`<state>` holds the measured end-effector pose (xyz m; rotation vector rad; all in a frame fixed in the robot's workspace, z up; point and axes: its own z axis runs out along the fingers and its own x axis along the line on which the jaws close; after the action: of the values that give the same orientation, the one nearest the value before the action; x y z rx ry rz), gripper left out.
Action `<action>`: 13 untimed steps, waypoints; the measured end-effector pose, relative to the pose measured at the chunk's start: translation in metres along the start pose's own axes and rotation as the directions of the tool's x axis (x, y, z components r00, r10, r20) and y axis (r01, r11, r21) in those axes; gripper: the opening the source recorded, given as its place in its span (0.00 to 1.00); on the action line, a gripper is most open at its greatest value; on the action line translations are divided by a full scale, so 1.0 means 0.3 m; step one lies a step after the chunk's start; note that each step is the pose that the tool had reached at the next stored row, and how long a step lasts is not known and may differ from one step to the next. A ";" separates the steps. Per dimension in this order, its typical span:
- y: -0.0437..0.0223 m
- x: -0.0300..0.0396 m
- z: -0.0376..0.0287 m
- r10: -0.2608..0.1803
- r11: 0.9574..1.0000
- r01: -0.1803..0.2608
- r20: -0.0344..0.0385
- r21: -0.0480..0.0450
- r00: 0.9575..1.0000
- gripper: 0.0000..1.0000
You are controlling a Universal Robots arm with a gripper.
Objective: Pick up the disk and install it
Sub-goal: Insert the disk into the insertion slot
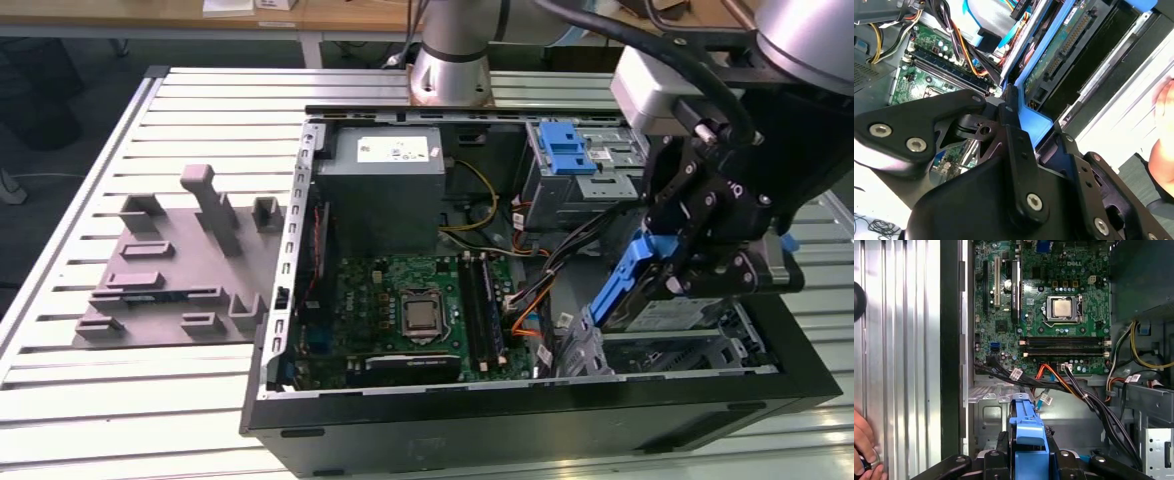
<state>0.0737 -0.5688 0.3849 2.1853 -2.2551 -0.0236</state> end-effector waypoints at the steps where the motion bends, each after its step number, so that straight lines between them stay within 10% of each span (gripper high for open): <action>1: 0.000 0.000 0.003 0.000 1.000 0.000 0.000 0.000 1.000 0.36; 13: 0.000 0.000 0.028 0.000 1.000 0.000 0.000 0.000 1.000 0.36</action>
<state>0.0737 -0.5688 0.3766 2.1853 -2.2550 -0.0235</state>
